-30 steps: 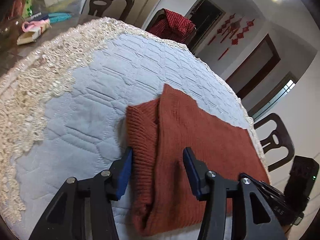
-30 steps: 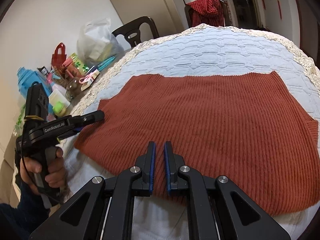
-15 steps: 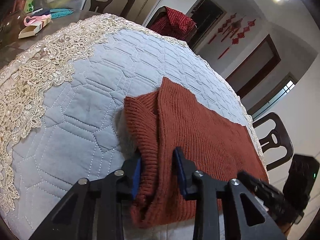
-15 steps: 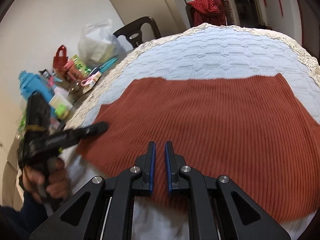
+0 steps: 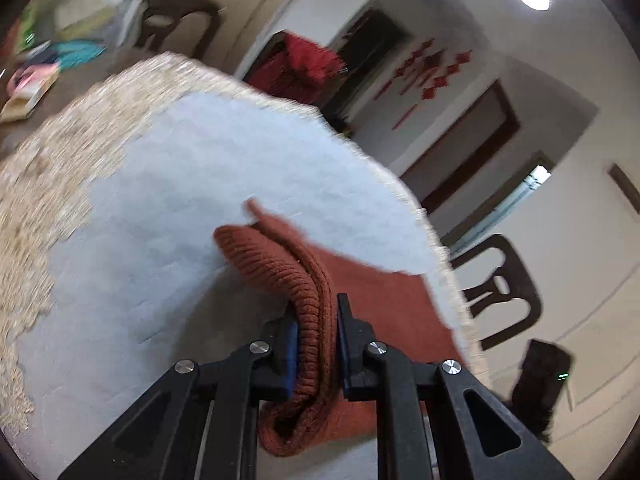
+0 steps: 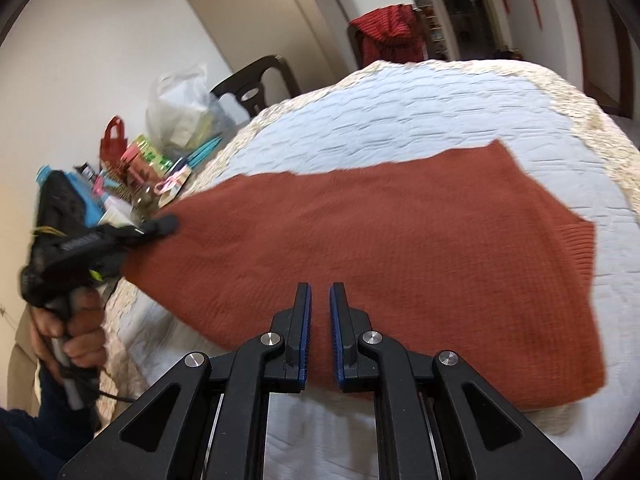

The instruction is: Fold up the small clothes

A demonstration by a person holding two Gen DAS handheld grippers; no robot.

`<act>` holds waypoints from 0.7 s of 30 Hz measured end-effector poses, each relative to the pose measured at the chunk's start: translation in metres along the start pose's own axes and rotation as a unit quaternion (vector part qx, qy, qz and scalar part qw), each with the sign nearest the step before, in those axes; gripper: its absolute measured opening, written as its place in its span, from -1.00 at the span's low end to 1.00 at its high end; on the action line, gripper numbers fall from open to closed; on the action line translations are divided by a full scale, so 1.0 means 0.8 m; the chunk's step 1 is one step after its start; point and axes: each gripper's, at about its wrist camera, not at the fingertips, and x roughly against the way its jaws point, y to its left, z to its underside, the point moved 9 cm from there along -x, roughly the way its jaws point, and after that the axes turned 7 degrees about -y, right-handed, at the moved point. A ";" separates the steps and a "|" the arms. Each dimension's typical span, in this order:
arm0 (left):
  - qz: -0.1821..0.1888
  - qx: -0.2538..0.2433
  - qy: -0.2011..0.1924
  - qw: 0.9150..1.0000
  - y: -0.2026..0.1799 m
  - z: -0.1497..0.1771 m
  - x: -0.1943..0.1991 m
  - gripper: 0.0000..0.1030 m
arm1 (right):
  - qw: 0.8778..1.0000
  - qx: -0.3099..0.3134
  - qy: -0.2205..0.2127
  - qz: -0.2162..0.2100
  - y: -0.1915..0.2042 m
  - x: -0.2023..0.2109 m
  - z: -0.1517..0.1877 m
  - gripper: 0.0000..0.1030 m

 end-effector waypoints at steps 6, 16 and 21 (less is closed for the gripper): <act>0.065 -0.051 0.007 0.997 -0.103 -0.012 -0.027 -0.68 | 0.999 -0.026 -0.025 0.034 -0.044 0.030 -0.008 -0.82; 0.097 -0.080 0.167 0.978 -0.165 0.107 -0.165 -0.66 | 0.995 -0.070 -0.049 0.061 -0.095 0.071 -0.007 -0.82; 0.143 -0.069 0.145 0.977 -0.181 0.087 -0.137 -0.35 | 0.993 -0.100 -0.051 0.034 -0.106 0.082 -0.006 -0.63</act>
